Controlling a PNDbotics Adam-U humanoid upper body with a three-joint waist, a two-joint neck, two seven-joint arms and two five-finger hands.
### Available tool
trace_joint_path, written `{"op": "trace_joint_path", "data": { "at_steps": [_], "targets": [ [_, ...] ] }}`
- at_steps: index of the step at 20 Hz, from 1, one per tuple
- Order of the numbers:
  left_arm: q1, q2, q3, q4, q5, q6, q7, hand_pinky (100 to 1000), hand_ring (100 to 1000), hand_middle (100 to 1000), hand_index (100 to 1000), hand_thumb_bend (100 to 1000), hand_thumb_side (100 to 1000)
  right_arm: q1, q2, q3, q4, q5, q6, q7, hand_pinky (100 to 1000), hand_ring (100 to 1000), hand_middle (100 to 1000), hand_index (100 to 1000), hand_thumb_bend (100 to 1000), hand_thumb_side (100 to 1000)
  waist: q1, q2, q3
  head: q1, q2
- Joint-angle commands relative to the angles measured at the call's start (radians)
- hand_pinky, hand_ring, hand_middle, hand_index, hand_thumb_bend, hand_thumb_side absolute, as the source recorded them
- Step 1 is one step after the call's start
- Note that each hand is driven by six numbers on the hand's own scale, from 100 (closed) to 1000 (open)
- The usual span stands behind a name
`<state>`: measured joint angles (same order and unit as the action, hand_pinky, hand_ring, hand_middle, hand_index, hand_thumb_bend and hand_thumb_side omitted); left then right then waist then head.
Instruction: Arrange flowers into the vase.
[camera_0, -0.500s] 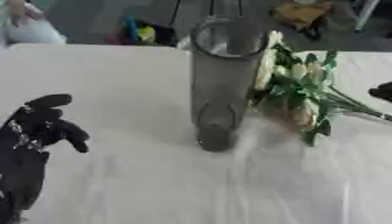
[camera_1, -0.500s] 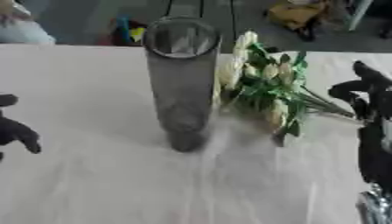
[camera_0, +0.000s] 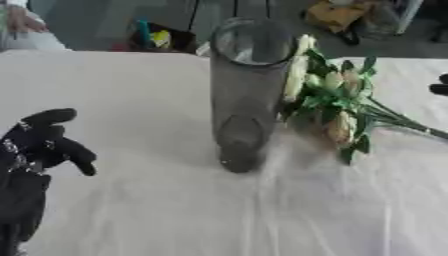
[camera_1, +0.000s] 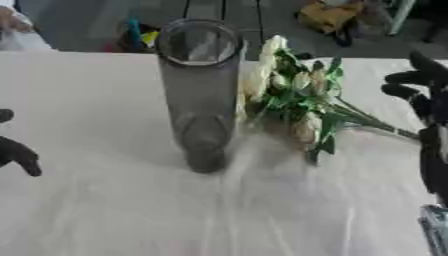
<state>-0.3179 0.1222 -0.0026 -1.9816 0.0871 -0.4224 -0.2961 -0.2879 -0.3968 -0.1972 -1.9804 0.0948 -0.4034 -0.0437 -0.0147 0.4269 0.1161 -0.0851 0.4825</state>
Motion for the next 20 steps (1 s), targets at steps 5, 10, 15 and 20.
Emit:
{"op": "trace_joint_path", "data": {
  "at_steps": [5, 10, 15, 20],
  "targets": [
    [-0.001, 0.013, -0.002, -0.018, 0.010, 0.001, 0.003, 444, 571, 798, 795, 100, 966, -0.030, -0.172, -0.032, -0.020, 0.165, 0.017, 0.026, 748, 1000, 729, 867, 100, 940, -0.002, -0.042, 0.001, -0.015, 0.014],
    [0.001, 0.016, -0.003, -0.018, 0.016, 0.000, 0.003, 445, 571, 797, 795, 100, 962, -0.038, -0.275, -0.036, -0.020, 0.247, 0.030, 0.002, 726, 878, 739, 857, 100, 913, 0.000, -0.052, 0.007, -0.014, 0.036],
    [0.004, 0.018, -0.005, -0.018, 0.020, -0.001, 0.002, 444, 572, 796, 795, 100, 960, -0.040, -0.371, -0.032, -0.020, 0.311, 0.034, -0.002, 718, 765, 761, 865, 100, 907, 0.002, -0.061, 0.013, -0.014, 0.044],
    [0.007, 0.020, -0.007, -0.018, 0.023, -0.002, -0.001, 444, 572, 796, 795, 100, 957, -0.037, -0.457, -0.026, -0.020, 0.346, 0.057, 0.034, 710, 833, 751, 868, 100, 902, 0.003, -0.068, 0.020, -0.016, 0.051]
  ]
}}
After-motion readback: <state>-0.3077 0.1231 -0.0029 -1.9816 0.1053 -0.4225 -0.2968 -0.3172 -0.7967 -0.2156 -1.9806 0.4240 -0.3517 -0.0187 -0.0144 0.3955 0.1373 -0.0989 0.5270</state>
